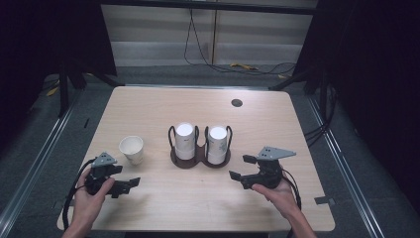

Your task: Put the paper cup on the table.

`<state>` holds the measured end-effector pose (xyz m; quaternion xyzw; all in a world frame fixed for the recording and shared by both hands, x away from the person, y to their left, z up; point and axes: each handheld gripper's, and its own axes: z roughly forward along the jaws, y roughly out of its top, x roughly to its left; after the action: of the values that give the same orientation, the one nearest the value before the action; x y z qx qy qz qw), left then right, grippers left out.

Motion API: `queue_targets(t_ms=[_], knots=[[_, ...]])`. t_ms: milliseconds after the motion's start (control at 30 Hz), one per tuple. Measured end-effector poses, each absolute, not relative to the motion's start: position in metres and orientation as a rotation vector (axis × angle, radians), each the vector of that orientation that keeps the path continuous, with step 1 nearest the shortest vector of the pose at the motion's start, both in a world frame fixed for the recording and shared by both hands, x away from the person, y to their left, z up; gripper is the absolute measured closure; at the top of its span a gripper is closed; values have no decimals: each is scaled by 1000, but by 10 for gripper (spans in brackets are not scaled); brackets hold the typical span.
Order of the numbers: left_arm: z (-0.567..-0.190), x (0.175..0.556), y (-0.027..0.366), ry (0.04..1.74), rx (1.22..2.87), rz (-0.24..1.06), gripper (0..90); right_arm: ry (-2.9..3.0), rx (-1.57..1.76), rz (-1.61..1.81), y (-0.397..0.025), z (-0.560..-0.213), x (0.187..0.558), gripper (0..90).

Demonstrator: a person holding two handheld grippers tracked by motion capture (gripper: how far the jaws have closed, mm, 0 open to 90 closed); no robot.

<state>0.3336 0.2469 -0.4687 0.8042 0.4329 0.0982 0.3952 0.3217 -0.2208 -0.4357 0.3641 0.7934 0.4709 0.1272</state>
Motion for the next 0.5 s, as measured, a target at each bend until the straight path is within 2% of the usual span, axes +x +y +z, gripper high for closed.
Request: queue_targets(t_ms=[133, 300, 500], knots=[[-473, 331, 231, 1073, 2055, 268, 161, 2281, 1095, 1322, -222, -437, 320, 192], [-477, 330, 213, 1039, 2048, 226, 162, 2267, 1128, 1273, -219, -440, 313, 192], [-488, 325, 205, 1043, 2006, 233, 161, 2240, 1186, 1223, -214, -455, 300, 191]])
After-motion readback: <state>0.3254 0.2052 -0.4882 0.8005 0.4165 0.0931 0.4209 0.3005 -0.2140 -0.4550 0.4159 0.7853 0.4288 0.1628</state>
